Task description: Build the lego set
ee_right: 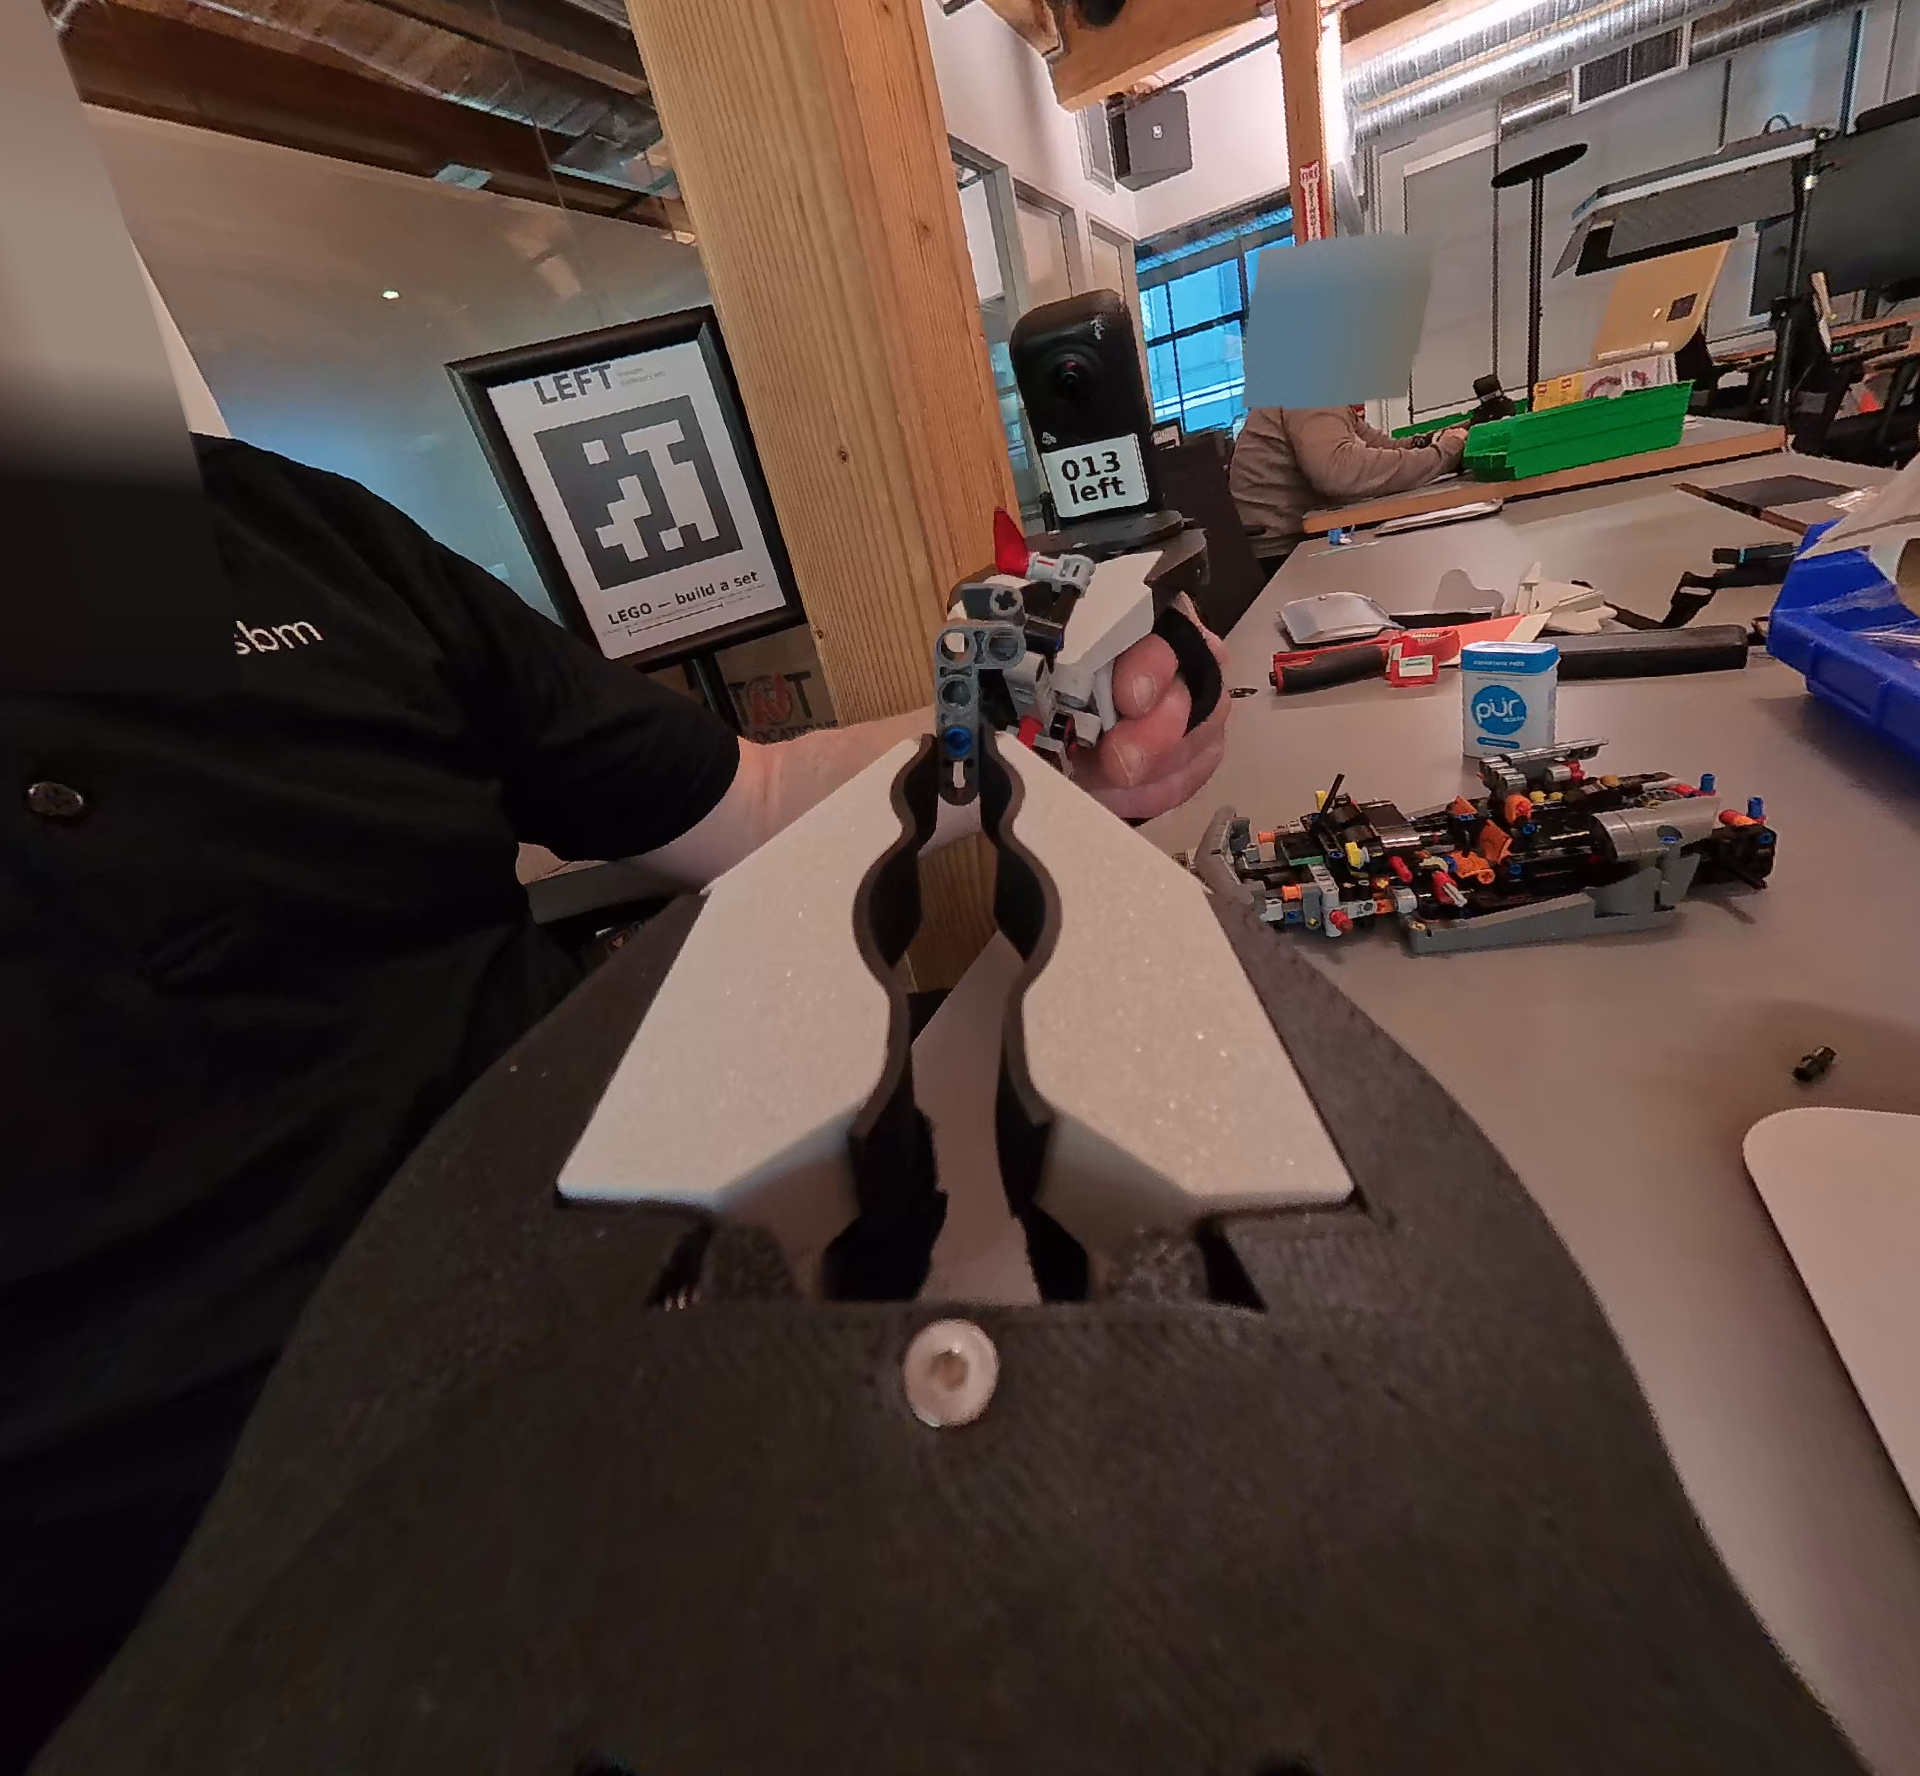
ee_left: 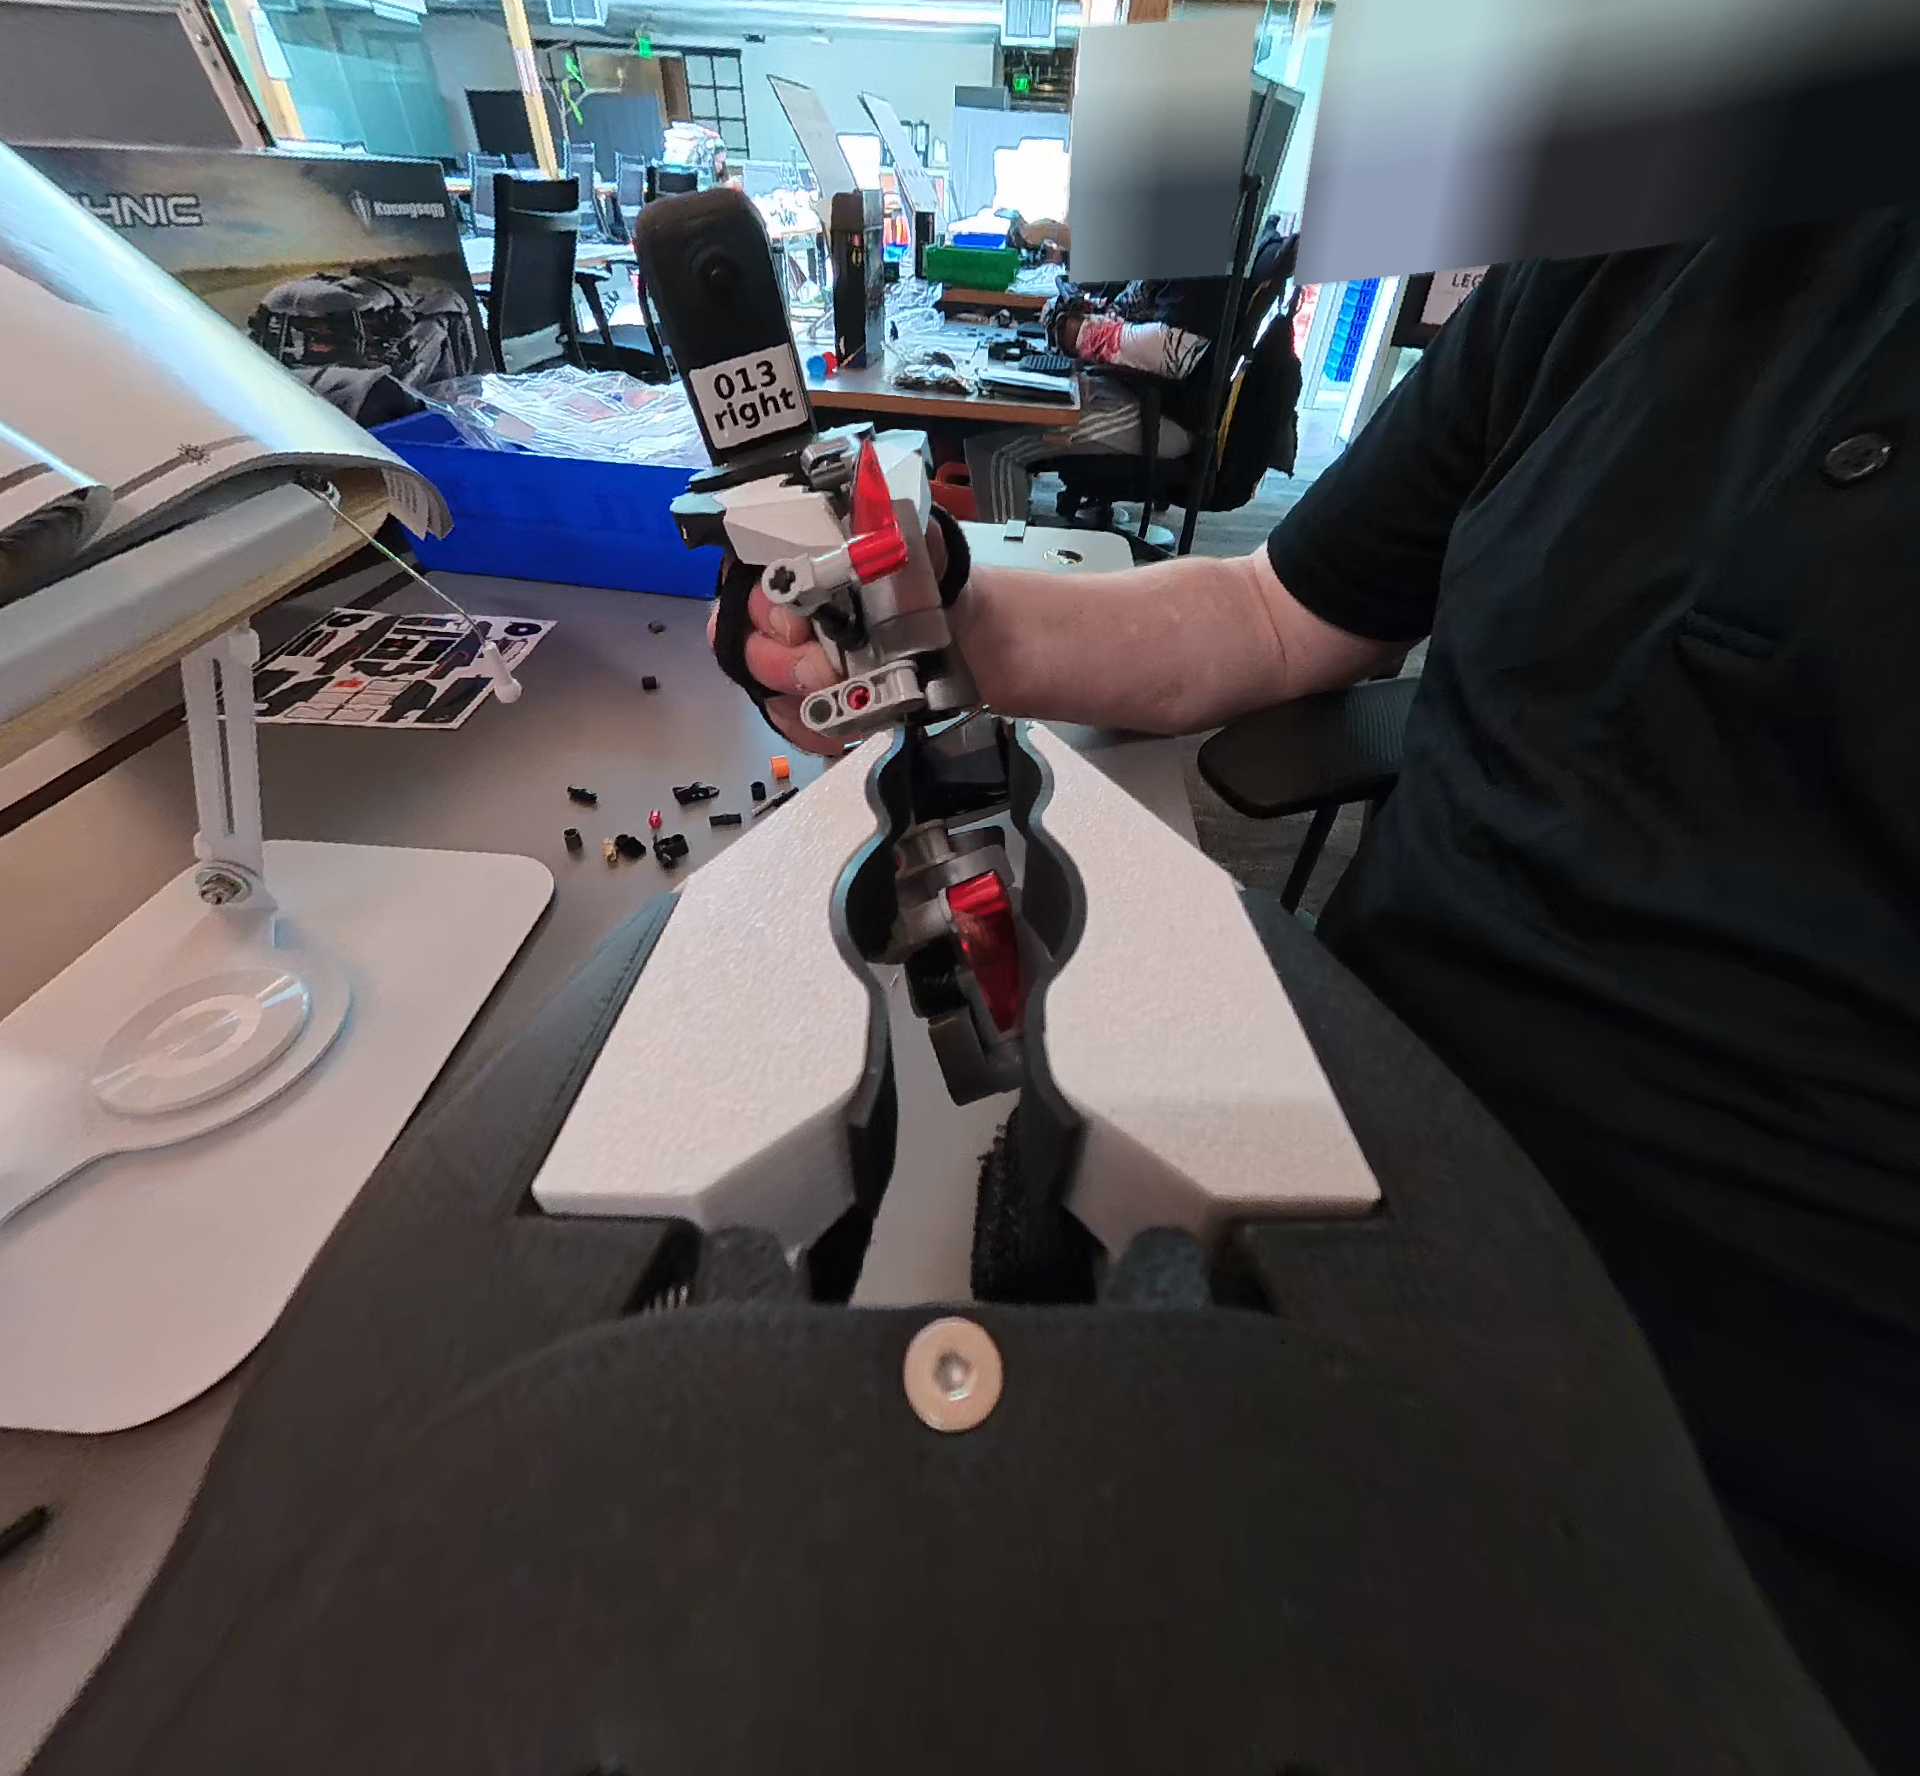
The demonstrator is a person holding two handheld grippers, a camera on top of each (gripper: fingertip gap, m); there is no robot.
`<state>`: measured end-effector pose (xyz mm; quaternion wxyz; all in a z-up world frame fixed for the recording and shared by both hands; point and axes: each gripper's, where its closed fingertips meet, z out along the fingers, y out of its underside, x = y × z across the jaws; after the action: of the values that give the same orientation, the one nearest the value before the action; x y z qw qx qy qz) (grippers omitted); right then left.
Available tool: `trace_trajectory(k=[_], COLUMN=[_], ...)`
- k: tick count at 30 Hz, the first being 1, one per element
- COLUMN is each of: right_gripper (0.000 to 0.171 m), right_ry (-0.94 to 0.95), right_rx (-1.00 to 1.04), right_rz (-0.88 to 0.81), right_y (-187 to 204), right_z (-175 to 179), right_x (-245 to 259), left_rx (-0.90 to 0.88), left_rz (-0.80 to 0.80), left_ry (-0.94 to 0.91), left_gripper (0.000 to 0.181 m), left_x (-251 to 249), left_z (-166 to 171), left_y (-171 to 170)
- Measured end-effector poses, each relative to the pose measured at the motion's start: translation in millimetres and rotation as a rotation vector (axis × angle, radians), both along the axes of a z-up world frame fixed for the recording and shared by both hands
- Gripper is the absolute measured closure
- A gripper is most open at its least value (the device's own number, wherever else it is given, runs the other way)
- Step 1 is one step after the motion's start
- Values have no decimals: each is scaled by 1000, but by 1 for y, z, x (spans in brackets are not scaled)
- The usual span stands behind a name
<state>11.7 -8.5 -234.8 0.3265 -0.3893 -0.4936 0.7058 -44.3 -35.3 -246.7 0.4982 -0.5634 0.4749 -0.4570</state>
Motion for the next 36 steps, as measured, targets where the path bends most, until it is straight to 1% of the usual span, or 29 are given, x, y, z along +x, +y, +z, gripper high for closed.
trace_trajectory(k=[10,16,24,36], right_gripper=[167,167,166,167], right_ry=[-20,-22,-12,-5], right_rx=[15,22,18,8], right_rz=[19,31,31,34], right_y=[-7,-13,-12,-11], right_z=[-6,-5,-3,-1], right_x=[-5,-7,-5,-4], left_rx=[-16,-29,-22,-33], left_rz=[-41,-107,-140,-142], left_ry=[-100,-209,-327,-356], left_gripper=[165,165,165,165], left_x=[-4,-2,-6,-9], left_z=[9,22,35,36], left_y=[-6,-10,-8,-6])
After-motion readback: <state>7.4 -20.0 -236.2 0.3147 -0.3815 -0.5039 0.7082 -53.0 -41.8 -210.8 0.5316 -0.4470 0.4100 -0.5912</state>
